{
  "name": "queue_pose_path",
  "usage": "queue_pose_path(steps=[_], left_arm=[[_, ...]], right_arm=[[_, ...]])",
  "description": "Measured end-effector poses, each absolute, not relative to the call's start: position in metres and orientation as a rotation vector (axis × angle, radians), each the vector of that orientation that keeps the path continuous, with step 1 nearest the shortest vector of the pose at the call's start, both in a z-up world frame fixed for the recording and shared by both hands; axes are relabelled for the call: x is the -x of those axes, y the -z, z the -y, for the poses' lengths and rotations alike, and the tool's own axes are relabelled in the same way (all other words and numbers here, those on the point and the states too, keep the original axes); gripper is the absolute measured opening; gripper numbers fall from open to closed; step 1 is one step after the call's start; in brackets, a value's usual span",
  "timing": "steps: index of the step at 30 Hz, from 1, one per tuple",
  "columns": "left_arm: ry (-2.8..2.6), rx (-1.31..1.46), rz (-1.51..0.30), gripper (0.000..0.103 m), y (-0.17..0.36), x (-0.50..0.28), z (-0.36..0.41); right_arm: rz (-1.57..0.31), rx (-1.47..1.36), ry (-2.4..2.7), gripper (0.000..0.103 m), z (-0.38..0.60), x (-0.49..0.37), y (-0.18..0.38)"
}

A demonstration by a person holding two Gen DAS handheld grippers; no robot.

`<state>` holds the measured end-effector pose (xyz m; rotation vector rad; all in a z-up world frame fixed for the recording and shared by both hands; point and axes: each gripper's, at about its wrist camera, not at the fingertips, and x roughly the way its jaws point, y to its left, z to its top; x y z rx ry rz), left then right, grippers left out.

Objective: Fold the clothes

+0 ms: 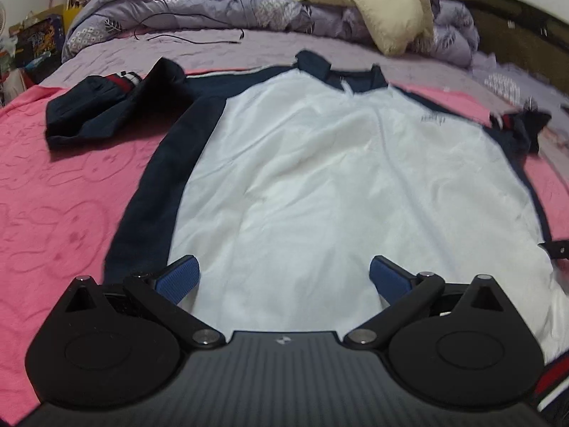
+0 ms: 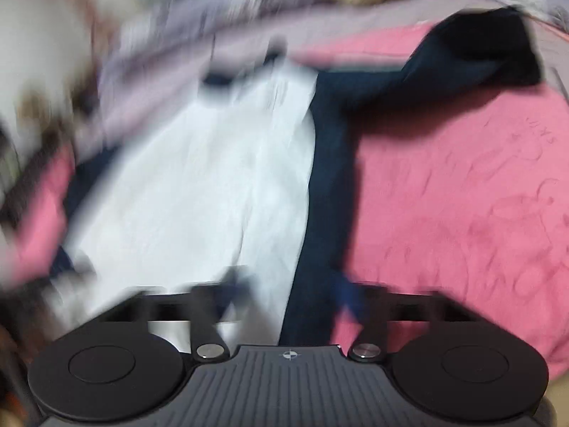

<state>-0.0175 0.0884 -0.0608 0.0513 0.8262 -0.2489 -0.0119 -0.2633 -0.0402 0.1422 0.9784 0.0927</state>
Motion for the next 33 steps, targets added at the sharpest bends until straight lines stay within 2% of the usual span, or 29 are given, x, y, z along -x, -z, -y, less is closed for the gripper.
queue_pose_path(steps=[3, 5, 7, 8, 11, 16, 22, 27, 29, 31, 32, 33], left_arm=[[0.246, -0.132, -0.753, 0.103, 0.038, 0.031, -0.099], [0.255, -0.174, -0.679, 0.103, 0.014, 0.022, -0.105], [0.255, -0.193, -0.626, 0.103, -0.008, -0.003, -0.105], [0.259, -0.196, -0.608, 0.103, -0.016, -0.020, -0.103], [0.225, -0.236, -0.587, 0.103, -0.024, -0.082, -0.087], [0.143, -0.357, -0.576, 0.103, 0.000, -0.178, -0.057], [0.239, -0.576, -0.557, 0.103, 0.034, -0.266, -0.035], [0.348, -0.536, -0.829, 0.103, 0.080, -0.345, -0.038], [0.345, -0.423, -0.901, 0.103, 0.092, -0.358, -0.048], [0.340, -0.309, -0.911, 0.100, 0.096, -0.363, -0.059], [0.341, -0.308, -0.888, 0.096, 0.096, -0.359, -0.061], [0.340, -0.308, -0.865, 0.077, 0.097, -0.355, -0.062]], right_arm=[[-1.054, 0.007, -0.097, 0.038, 0.260, 0.019, 0.024], [-1.025, 0.045, -0.076, 0.041, 0.270, 0.023, 0.005], [-0.928, 0.090, -0.047, 0.059, 0.280, 0.016, -0.018], [-0.884, 0.101, -0.032, 0.063, 0.286, 0.006, -0.028], [-0.786, 0.111, 0.020, 0.067, 0.281, -0.042, -0.037], [-0.768, 0.117, 0.006, 0.068, 0.259, -0.156, 0.000], [-0.809, 0.196, -0.035, 0.068, 0.242, -0.263, 0.075], [-0.852, 0.206, -0.124, 0.080, 0.233, -0.324, 0.105], [-0.884, 0.144, -0.143, 0.080, 0.235, -0.337, 0.122], [-0.870, 0.044, -0.175, 0.053, 0.240, -0.337, 0.121], [-0.856, 0.030, -0.183, 0.046, 0.240, -0.334, 0.120], [-0.842, 0.049, -0.185, 0.035, 0.235, -0.331, 0.118]])
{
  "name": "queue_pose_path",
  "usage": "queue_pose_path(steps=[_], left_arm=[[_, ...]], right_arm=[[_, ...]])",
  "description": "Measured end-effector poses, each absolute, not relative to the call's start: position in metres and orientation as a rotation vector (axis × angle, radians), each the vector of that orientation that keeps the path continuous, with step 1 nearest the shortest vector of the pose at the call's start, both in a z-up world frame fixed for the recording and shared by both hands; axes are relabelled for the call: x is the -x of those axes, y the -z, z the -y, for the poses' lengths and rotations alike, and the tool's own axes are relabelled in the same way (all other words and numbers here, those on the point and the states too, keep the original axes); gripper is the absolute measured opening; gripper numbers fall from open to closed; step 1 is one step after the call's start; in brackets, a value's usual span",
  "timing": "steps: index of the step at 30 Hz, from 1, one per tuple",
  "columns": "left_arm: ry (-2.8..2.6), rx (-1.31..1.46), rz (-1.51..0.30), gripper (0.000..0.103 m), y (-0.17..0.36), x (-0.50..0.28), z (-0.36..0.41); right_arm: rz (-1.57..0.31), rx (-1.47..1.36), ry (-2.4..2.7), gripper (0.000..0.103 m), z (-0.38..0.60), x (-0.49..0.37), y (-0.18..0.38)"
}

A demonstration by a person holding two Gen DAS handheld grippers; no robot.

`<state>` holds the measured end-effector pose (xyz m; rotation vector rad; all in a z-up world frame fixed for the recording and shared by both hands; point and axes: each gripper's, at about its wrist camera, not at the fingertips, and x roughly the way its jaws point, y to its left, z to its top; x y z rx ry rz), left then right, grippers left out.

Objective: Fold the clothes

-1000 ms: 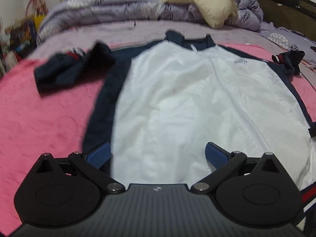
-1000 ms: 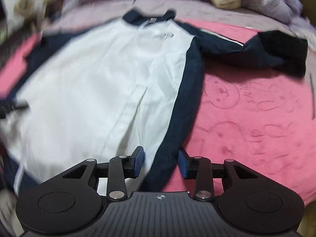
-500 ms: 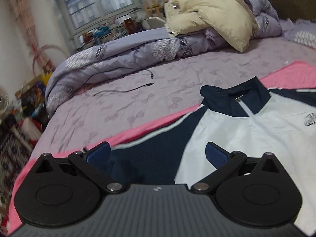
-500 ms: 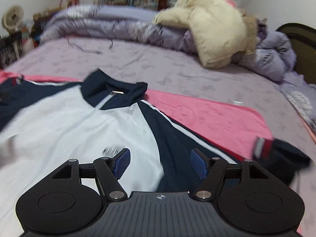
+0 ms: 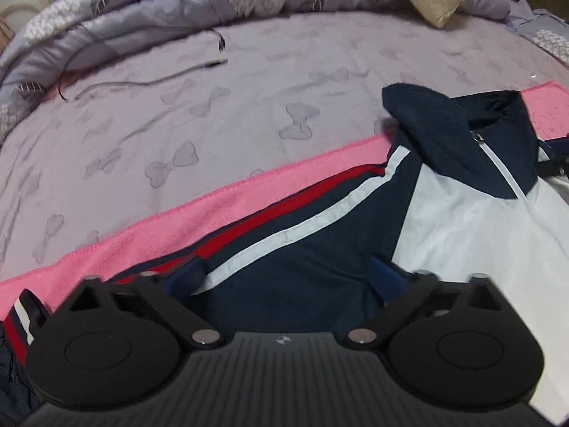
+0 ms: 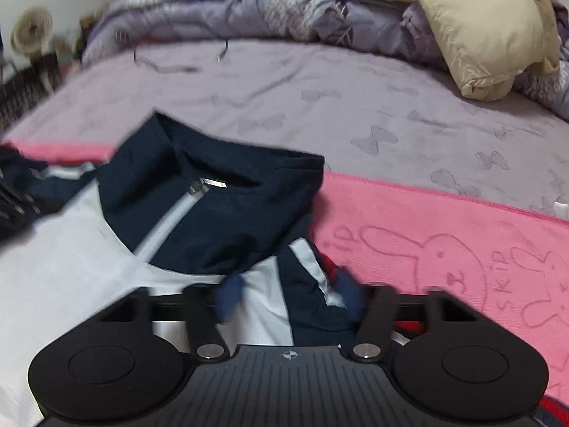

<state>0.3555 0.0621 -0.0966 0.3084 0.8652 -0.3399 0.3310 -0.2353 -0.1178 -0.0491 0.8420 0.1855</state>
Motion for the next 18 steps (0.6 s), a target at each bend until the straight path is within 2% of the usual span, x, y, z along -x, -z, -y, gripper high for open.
queue_pose_path(steps=[1, 2, 3, 5, 6, 12, 14, 15, 16, 18], left_arm=[[0.321, -0.312, -0.845, 0.053, 0.095, -0.352, -0.062], [0.264, -0.322, -0.830, 0.040, 0.092, -0.351, -0.062], [0.203, -0.337, -0.818, 0.012, 0.088, -0.353, -0.063], [0.124, -0.343, -0.800, 0.003, 0.088, -0.356, -0.069], [0.051, -0.365, -0.782, 0.000, 0.088, -0.361, -0.073], [-0.151, -0.319, -0.808, 0.000, 0.090, -0.380, -0.122], [-0.175, -0.302, -0.824, 0.007, 0.088, -0.380, -0.138], [-0.146, -0.332, -0.814, 0.012, 0.084, -0.370, -0.140], [-0.130, -0.349, -0.793, 0.012, 0.078, -0.357, -0.146], [-0.094, -0.364, -0.756, 0.013, 0.066, -0.328, -0.156]], right_arm=[[-0.827, 0.079, -0.188, 0.029, 0.230, -0.328, 0.116], [-0.814, 0.092, -0.185, 0.025, 0.225, -0.328, 0.114], [-0.801, 0.096, -0.179, 0.020, 0.220, -0.328, 0.112], [-0.776, 0.088, -0.160, 0.017, 0.213, -0.335, 0.109], [-0.766, 0.092, -0.144, 0.016, 0.209, -0.342, 0.108], [-0.748, 0.123, 0.017, 0.018, 0.194, -0.406, 0.117], [-0.760, 0.050, 0.026, 0.022, 0.198, -0.402, 0.111], [-0.744, 0.039, 0.002, 0.029, 0.200, -0.389, 0.104], [-0.728, 0.029, -0.022, 0.038, 0.202, -0.377, 0.098], [-0.700, 0.067, -0.106, 0.048, 0.206, -0.335, 0.081]])
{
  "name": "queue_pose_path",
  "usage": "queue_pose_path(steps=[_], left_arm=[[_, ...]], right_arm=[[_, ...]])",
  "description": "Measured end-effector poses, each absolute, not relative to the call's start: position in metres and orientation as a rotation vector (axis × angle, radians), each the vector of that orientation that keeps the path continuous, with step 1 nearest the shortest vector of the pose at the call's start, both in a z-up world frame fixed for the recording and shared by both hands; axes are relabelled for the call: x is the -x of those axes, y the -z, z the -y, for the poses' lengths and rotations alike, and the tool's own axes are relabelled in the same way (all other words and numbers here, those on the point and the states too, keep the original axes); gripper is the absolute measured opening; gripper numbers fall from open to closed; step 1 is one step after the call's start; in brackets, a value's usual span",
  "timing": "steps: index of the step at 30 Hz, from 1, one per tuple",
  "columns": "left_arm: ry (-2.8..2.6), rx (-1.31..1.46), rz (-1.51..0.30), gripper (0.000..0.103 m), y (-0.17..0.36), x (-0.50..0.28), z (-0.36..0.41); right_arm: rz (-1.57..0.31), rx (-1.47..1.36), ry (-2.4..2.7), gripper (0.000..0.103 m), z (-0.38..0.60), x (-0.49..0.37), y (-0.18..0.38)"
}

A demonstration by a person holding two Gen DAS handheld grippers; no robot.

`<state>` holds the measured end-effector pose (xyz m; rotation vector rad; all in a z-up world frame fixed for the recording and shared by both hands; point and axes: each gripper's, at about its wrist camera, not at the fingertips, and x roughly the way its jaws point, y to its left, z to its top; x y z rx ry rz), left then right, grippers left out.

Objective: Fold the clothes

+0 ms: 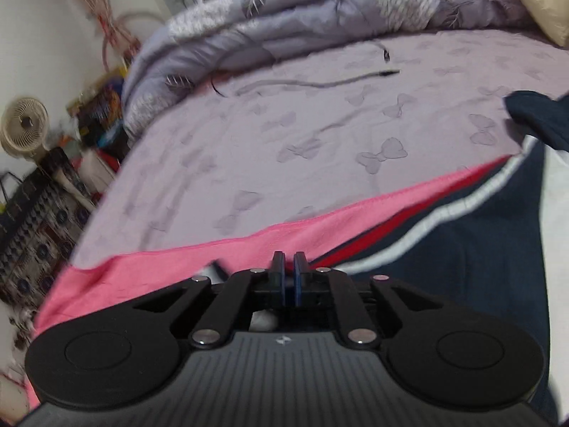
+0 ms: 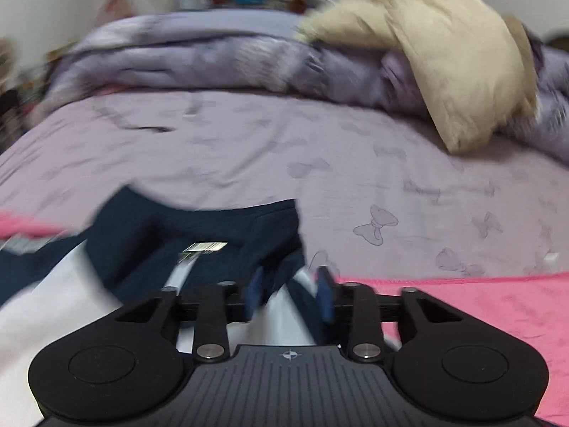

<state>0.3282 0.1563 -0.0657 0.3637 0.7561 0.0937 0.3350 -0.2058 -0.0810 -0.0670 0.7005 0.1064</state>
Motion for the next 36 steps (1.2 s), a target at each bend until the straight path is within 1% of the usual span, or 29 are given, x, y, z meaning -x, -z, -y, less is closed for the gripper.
queue_pose_path(steps=[1, 2, 3, 5, 6, 7, 11, 14, 17, 20, 21, 22, 23, 25, 27, 29, 30, 31, 32, 34, 36], left_arm=[[-0.058, -0.312, -0.752, 0.013, 0.057, -0.310, -0.163], [-0.023, -0.261, -0.747, 0.013, 0.049, -0.293, -0.170], [0.011, -0.223, -0.744, 0.016, 0.041, -0.274, -0.174], [0.073, -0.219, -0.749, 0.029, 0.029, -0.235, -0.168], [0.108, -0.230, -0.752, 0.039, 0.027, -0.214, -0.162], [0.147, -0.239, -0.763, 0.043, 0.026, -0.195, -0.155], [0.266, -0.279, -0.828, 0.045, 0.030, -0.129, -0.127], [0.297, -0.327, -0.865, 0.049, 0.038, -0.091, -0.115], [0.312, -0.319, -0.886, 0.052, 0.038, -0.057, -0.113], [0.322, -0.324, -0.883, 0.061, 0.033, -0.022, -0.113], [0.325, -0.331, -0.882, 0.068, 0.032, -0.010, -0.113], [0.329, -0.339, -0.883, 0.073, 0.031, 0.002, -0.112], [0.334, -0.345, -0.882, 0.074, 0.031, 0.013, -0.111], [0.331, -0.348, -0.885, 0.079, 0.031, 0.031, -0.108], [0.315, -0.350, -0.895, 0.083, 0.036, 0.043, -0.106], [0.295, -0.339, -0.909, 0.083, 0.044, 0.049, -0.106], [0.285, -0.330, -0.916, 0.084, 0.048, 0.052, -0.106], [0.277, -0.321, -0.924, 0.084, 0.051, 0.054, -0.106], [0.275, -0.312, -0.937, 0.084, 0.051, 0.055, -0.107], [0.276, -0.298, -0.965, 0.085, 0.050, 0.057, -0.108], [0.290, -0.337, -0.966, 0.086, 0.046, 0.061, -0.107]], right_arm=[[-0.692, 0.083, -0.170, 0.051, 0.206, -0.309, 0.074], [-0.690, 0.096, -0.234, 0.052, 0.205, -0.280, 0.068], [-0.703, 0.108, -0.284, 0.053, 0.201, -0.251, 0.065], [-0.760, 0.134, -0.336, 0.053, 0.193, -0.198, 0.065], [-0.793, 0.135, -0.343, 0.053, 0.191, -0.175, 0.067], [-0.834, 0.123, -0.347, 0.053, 0.191, -0.157, 0.070], [-0.982, 0.103, -0.306, 0.053, 0.199, -0.089, 0.088], [-0.997, 0.105, -0.274, 0.053, 0.208, -0.043, 0.080], [-0.994, 0.094, -0.237, 0.053, 0.216, -0.004, 0.066], [-0.992, 0.081, -0.213, 0.054, 0.220, 0.031, 0.056], [-0.994, 0.076, -0.209, 0.055, 0.220, 0.043, 0.054], [-0.996, 0.070, -0.205, 0.057, 0.220, 0.055, 0.052], [-0.997, 0.060, -0.198, 0.058, 0.219, 0.065, 0.052], [-0.999, 0.033, -0.178, 0.065, 0.217, 0.083, 0.054], [-0.998, -0.016, -0.152, 0.070, 0.216, 0.094, 0.058], [-1.005, -0.094, -0.133, 0.069, 0.218, 0.099, 0.066], [-1.017, -0.139, -0.128, 0.061, 0.219, 0.099, 0.071], [-1.023, -0.149, -0.127, 0.042, 0.218, 0.101, 0.075], [-1.028, -0.141, -0.129, 0.041, 0.215, 0.103, 0.078], [-1.033, -0.093, -0.137, 0.034, 0.209, 0.107, 0.080], [-1.052, -0.051, -0.144, 0.034, 0.212, 0.112, 0.078]])
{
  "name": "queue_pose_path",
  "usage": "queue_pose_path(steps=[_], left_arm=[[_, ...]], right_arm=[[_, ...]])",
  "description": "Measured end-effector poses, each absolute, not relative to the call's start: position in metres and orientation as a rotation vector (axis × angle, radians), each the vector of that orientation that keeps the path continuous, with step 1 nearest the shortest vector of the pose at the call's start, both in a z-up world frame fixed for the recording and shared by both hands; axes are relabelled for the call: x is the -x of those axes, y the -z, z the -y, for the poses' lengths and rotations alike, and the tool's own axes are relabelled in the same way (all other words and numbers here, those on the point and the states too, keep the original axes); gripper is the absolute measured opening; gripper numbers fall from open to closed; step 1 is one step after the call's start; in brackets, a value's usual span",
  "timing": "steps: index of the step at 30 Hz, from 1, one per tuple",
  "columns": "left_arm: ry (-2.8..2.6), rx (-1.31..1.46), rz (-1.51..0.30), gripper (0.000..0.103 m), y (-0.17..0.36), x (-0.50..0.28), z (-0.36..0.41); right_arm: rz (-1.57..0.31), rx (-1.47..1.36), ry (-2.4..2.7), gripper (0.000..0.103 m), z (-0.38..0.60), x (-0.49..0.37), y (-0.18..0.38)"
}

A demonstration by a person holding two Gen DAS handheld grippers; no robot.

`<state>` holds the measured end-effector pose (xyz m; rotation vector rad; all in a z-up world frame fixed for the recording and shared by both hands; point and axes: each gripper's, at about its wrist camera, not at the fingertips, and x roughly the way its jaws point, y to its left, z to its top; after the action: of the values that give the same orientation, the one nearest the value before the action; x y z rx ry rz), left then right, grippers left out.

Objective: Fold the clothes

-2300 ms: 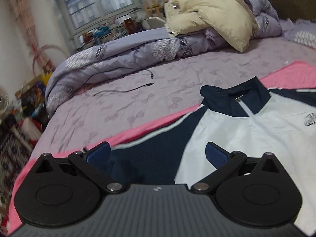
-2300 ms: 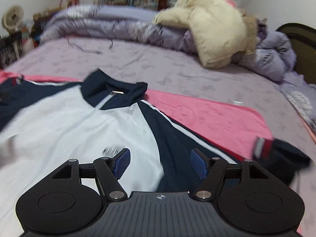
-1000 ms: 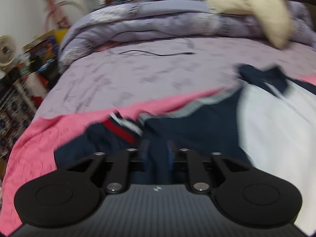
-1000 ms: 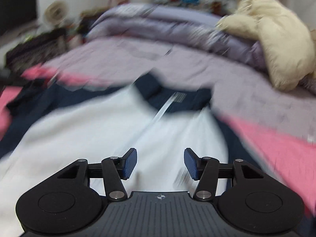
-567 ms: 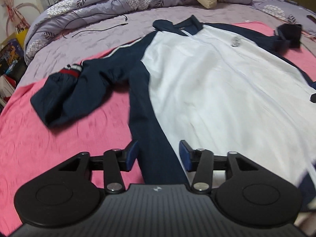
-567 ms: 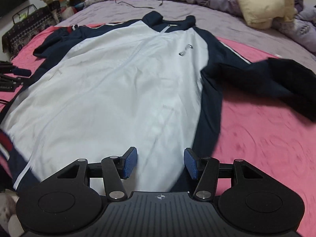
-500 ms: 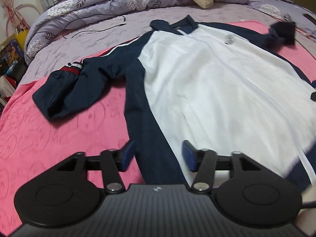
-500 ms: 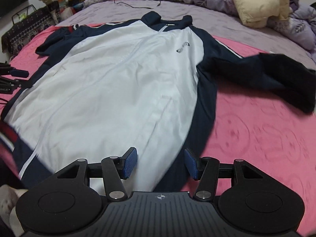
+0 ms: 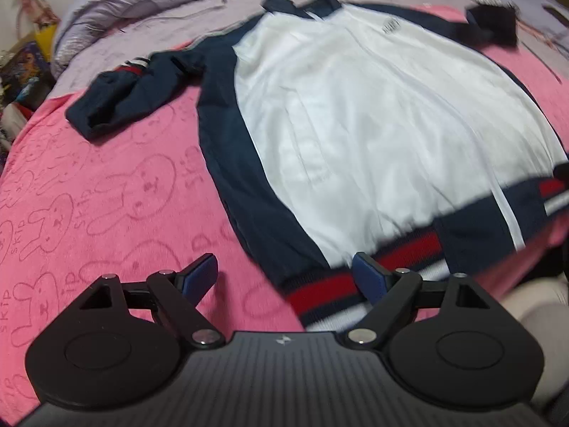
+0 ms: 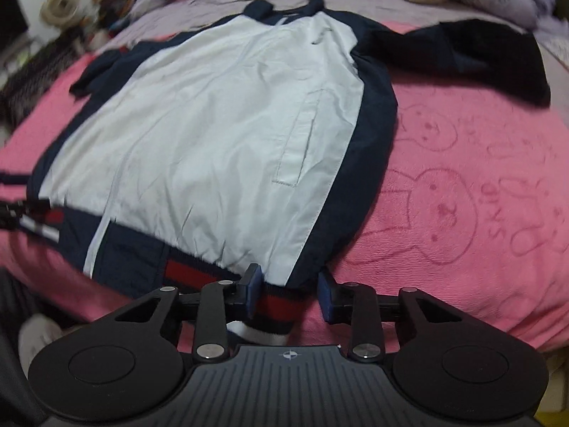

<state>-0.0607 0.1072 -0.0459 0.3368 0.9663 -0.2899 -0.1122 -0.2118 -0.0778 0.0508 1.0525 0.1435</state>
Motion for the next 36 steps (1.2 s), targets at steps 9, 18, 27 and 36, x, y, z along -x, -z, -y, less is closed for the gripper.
queue_pose_path(steps=[9, 18, 27, 36], left_arm=[[0.416, -0.437, -0.786, 0.088, -0.002, 0.013, -0.031], [0.563, -0.428, -0.883, 0.090, 0.073, -0.041, 0.098], [0.578, -0.288, -0.822, 0.103, 0.093, -0.040, 0.081], [0.583, -0.274, -0.778, 0.103, 0.095, -0.039, 0.080]], right_arm=[[-0.854, -0.252, 0.006, 0.071, 0.301, 0.079, 0.032], [-0.595, 0.122, 0.238, 0.075, 0.354, -0.099, -0.010], [-0.904, -0.031, 0.476, 0.067, 0.441, -0.091, 0.064], [-0.869, -0.017, 0.661, 0.077, 0.477, 0.041, 0.048]])
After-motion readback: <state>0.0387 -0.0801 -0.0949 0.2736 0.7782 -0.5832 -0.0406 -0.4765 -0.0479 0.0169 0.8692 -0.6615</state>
